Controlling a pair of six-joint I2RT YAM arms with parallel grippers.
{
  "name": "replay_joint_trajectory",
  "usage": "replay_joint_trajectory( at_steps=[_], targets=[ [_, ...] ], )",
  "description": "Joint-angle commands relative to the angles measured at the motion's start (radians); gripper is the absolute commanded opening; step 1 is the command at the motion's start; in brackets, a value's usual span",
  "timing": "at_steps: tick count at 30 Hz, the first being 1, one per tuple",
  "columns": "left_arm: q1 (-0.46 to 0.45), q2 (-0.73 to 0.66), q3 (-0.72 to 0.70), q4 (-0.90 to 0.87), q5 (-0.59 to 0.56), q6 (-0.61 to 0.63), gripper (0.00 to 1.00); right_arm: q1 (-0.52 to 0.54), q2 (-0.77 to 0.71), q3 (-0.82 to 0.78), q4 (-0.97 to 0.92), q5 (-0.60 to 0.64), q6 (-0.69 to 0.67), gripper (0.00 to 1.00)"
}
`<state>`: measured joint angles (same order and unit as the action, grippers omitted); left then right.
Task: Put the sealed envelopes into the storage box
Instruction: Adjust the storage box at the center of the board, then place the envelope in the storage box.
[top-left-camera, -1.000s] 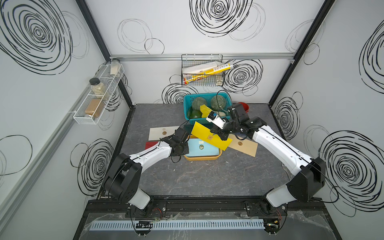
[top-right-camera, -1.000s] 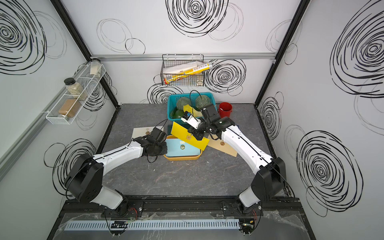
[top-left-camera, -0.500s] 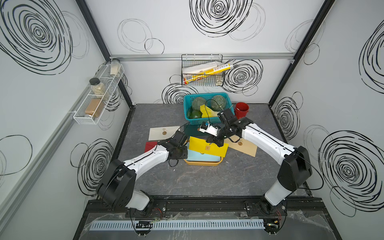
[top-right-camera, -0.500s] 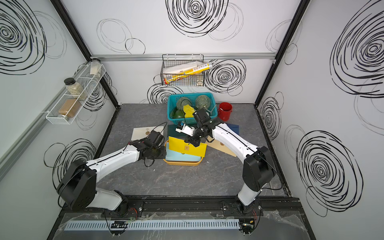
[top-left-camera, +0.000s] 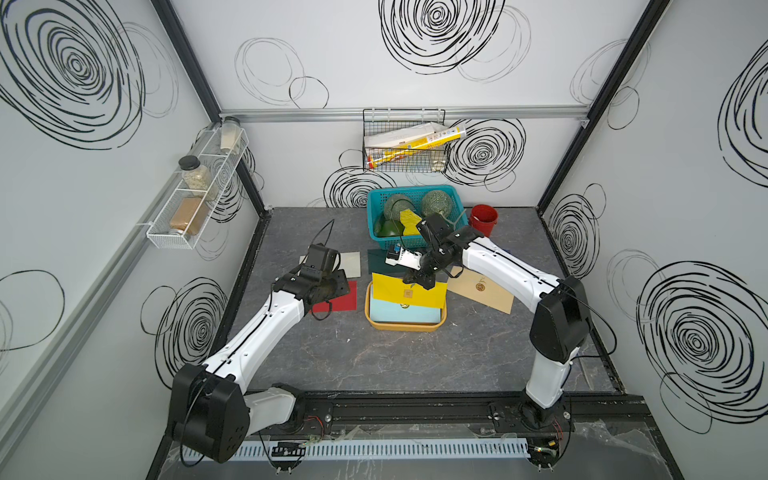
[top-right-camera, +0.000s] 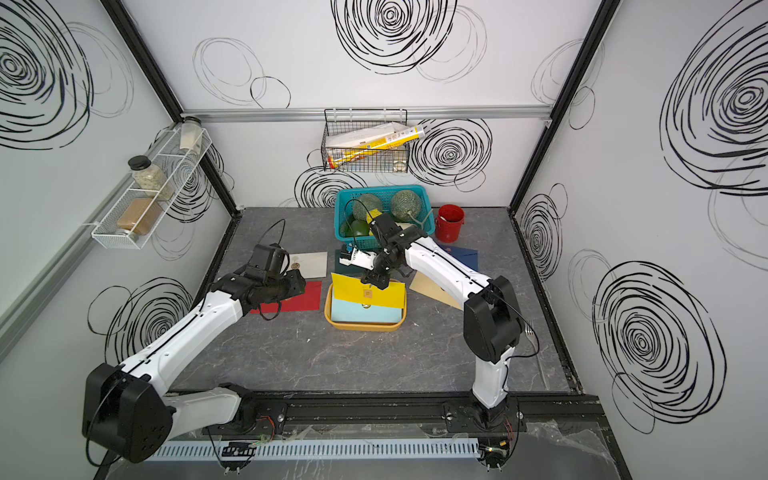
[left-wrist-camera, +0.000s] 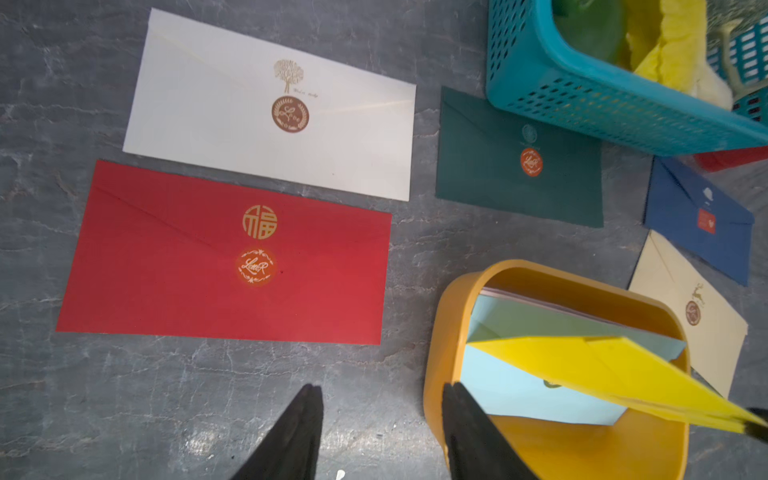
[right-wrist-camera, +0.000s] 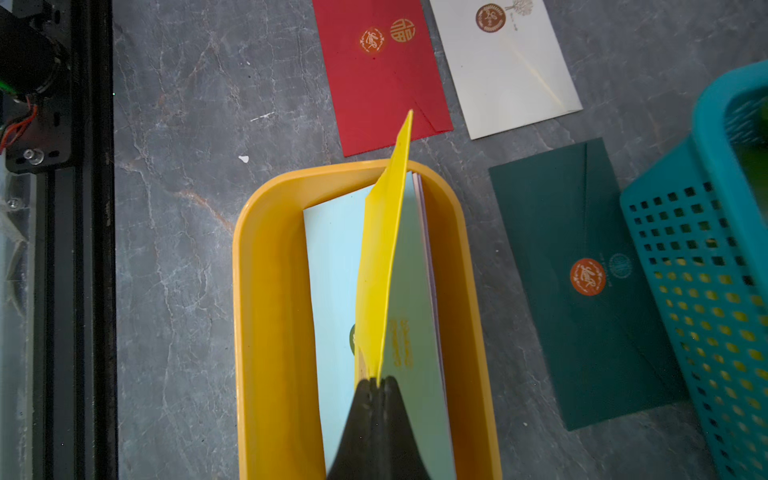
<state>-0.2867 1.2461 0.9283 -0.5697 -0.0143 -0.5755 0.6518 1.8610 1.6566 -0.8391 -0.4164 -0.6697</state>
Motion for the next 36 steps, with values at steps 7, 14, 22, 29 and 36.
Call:
replay_joint_trajectory(
  at_steps=[7,14,22,29,36],
  targets=[
    [0.072,-0.017,-0.011,-0.001,0.042,0.031,0.53,0.011,0.061,-0.008,-0.019,-0.008,-0.028,0.00],
    [0.086,-0.022,-0.015,0.005,0.056,0.032,0.53,0.024,0.046,-0.122,0.107,0.007,0.005,0.05],
    [0.084,-0.028,-0.008,0.004,0.078,0.032,0.54,0.029,-0.015,-0.161,0.187,0.106,0.080,0.35],
    [0.073,-0.023,0.012,0.000,0.076,0.029,0.54,0.015,-0.179,-0.189,0.328,0.273,0.215,0.53],
    [-0.049,-0.002,0.069,-0.015,-0.005,0.022,0.58,-0.198,-0.314,-0.336,0.376,0.360,0.650,0.83]
  ],
)
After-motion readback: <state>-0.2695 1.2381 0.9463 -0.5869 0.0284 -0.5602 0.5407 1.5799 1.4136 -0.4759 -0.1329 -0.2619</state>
